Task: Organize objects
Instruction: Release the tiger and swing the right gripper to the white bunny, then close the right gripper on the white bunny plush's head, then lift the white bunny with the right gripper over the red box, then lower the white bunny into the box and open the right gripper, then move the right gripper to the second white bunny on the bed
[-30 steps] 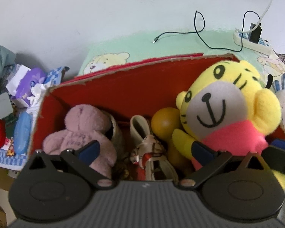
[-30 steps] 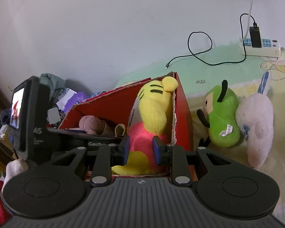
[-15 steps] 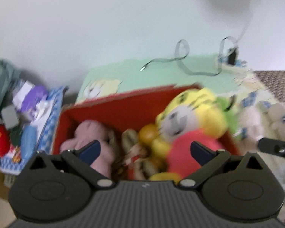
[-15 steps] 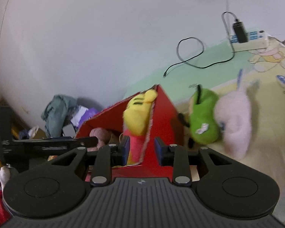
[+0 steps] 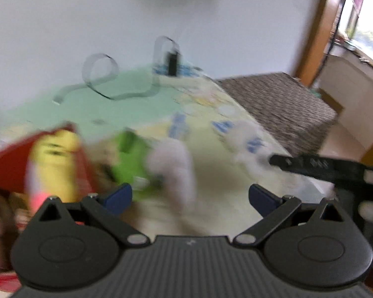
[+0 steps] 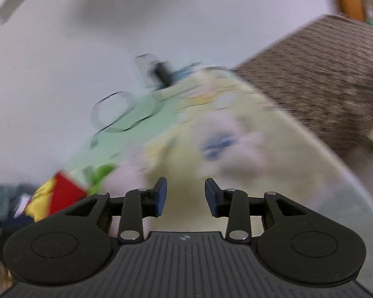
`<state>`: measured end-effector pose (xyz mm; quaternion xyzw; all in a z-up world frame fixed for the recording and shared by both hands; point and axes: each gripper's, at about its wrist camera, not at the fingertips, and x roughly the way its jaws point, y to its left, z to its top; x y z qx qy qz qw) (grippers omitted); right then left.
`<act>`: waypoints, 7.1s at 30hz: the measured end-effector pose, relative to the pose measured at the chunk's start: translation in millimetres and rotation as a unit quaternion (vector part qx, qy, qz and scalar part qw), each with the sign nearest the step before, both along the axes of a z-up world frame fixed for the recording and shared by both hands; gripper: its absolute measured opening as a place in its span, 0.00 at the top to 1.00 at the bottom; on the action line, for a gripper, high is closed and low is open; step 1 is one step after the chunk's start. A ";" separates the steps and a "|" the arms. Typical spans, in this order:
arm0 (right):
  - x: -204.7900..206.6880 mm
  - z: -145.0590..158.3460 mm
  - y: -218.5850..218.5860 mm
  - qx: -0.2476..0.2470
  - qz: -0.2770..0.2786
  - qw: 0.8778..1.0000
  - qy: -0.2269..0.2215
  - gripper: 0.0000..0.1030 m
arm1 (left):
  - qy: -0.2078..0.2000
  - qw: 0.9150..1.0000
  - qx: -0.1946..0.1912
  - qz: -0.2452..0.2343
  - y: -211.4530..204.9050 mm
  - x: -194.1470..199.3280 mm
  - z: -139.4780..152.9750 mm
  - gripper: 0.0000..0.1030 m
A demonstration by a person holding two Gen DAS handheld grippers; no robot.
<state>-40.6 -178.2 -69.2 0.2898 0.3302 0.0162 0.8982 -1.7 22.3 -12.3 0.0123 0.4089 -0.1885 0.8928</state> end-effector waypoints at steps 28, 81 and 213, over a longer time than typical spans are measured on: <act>42.1 -66.4 -45.9 0.199 0.112 0.972 0.064 0.68 | 0.106 0.994 -0.021 0.000 -53.9 12.5 -61.7 0.05; 1.6 80.4 149.4 0.159 0.306 0.931 -0.117 0.57 | -0.107 0.993 -0.058 0.002 114.1 -59.0 48.0 0.10; 95.5 -22.6 115.8 -0.006 0.179 0.983 0.029 0.43 | -0.021 1.000 0.017 -0.011 29.2 -47.2 -16.8 0.03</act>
